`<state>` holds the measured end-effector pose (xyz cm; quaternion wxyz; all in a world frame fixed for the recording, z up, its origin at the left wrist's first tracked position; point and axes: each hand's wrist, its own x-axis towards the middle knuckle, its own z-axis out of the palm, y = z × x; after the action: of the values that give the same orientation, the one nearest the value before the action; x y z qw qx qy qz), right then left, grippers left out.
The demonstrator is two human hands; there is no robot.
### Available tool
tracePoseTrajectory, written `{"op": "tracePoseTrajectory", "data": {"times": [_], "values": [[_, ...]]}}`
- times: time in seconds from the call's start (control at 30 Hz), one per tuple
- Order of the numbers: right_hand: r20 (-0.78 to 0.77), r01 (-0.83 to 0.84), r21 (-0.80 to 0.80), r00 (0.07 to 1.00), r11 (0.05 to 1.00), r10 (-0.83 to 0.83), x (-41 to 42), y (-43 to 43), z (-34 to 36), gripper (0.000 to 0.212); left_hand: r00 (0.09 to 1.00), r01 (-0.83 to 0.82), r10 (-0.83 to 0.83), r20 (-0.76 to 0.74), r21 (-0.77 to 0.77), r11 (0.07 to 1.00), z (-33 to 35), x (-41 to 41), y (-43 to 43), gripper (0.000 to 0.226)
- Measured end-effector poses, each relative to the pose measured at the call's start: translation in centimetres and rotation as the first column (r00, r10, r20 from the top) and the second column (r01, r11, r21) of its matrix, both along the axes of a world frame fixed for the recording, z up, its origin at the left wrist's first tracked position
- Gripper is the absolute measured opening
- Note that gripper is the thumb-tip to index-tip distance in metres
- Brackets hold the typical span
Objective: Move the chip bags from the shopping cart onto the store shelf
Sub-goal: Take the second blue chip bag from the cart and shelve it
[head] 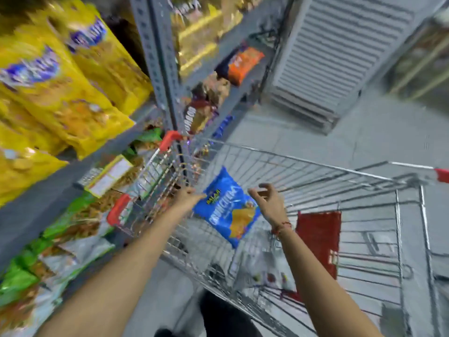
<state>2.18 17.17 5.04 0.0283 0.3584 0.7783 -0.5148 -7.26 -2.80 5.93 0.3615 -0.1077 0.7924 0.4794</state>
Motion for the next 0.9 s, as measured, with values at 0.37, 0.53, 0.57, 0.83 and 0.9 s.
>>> {"op": "tracePoseTrajectory", "data": {"times": [0.37,0.53,0.57,0.83,0.9], "values": [[0.422,-0.474,0.094,0.815,0.875,0.396,-5.3,4.0,-11.4,0.096,0.755,-0.549,0.483,0.444,0.024,0.835,-14.4,-0.1,6.3,0.056],[0.546,-0.422,0.035,0.768,0.906,0.336,-6.4,5.9,-15.9,0.086,0.594,-0.698,0.593,0.543,-0.018,0.716,-17.6,0.5,6.6,0.061],[0.585,-0.433,0.053,0.744,0.900,0.323,-6.1,6.5,-17.4,0.079,0.569,-0.733,0.614,0.547,0.000,0.680,-18.7,0.2,6.4,0.060],[0.372,-0.453,-0.222,0.779,0.864,0.504,-7.8,3.5,-14.4,0.087,0.555,-0.783,0.603,0.574,0.116,0.611,-19.4,-0.7,4.2,0.059],[0.276,-0.400,-0.345,0.822,0.849,0.499,-6.6,3.7,-16.5,0.080,0.604,-0.763,0.594,0.532,0.168,0.625,-18.3,-0.9,4.1,0.048]]}}
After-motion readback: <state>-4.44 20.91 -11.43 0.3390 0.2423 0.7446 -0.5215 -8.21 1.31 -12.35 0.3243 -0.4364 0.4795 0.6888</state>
